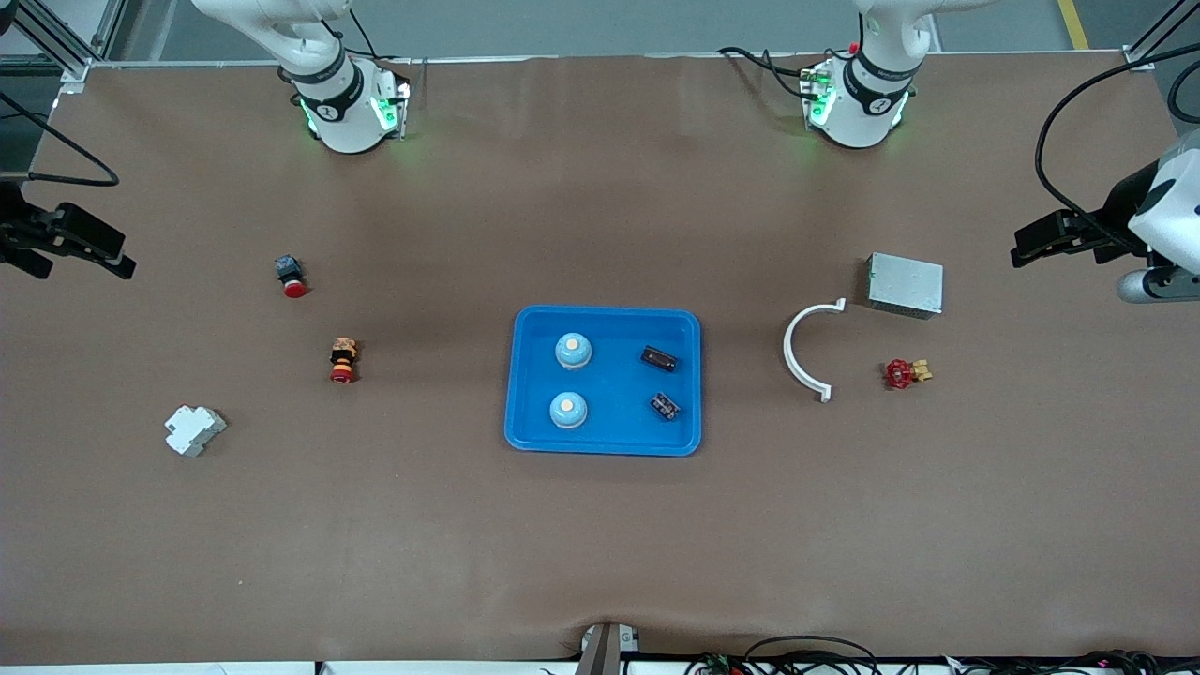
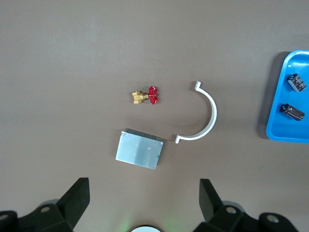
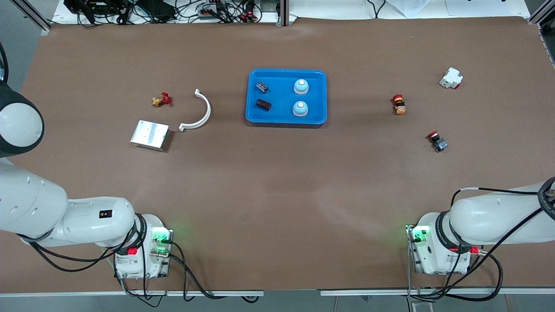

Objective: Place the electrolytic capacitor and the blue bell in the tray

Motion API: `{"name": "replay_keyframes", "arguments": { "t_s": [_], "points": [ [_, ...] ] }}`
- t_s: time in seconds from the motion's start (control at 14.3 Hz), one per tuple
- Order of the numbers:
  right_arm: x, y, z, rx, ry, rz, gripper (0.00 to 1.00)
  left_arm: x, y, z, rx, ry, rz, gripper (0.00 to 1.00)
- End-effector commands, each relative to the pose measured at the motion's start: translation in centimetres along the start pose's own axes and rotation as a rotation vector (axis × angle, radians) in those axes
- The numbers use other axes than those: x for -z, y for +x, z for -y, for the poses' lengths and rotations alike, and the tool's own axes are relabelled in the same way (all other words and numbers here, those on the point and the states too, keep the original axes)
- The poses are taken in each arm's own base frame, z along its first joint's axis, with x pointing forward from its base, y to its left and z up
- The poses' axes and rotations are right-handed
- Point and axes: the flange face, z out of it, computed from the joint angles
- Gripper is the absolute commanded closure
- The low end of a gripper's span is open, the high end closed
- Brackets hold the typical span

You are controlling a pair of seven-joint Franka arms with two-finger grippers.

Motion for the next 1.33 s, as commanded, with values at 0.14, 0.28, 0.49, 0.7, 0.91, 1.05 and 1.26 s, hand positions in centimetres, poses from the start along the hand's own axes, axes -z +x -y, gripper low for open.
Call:
{"name": "replay_keyframes", "arguments": {
  "t_s": [0.14, 0.28, 0.49, 0.7, 0.91, 1.05, 1.26],
  "points": [
    [0.2, -0.5, -0.4, -0.007, -0.041, 0.005, 0.00, 0.6, -0.2, -0.1, -0.004, -0.017, -0.006, 0.00],
    [0.2, -0.7, -0.4, -0.009, -0.041, 0.019, 0.00, 0.6, -0.3, -0.2, -0.006, -0.016, -0.006, 0.00],
    [0.2, -0.7, -0.4, -0.009, -0.041, 0.019, 0.00, 0.5, -0.3, -0.2, -0.006, -0.016, -0.004, 0.00],
    [0.1, -0.7, -0.5, -0.010, -0.041, 0.019, 0.00, 0.5, -0.3, -0.2, -0.006, -0.016, -0.004, 0.00],
    [0.1, -0.7, -1.2, -0.024, -0.040, 0.017, 0.00, 0.4, -0.2, -0.2, -0.006, -0.016, -0.002, 0.00],
    [-0.1, -0.6, -1.5, -0.029, -0.040, 0.018, 0.00, 0.5, -0.2, -0.2, -0.006, -0.018, -0.004, 0.00],
    [-0.1, -0.6, -1.8, -0.033, -0.041, 0.017, 0.00, 0.4, -0.2, -0.2, -0.006, -0.018, -0.002, 0.00]
  ]
}}
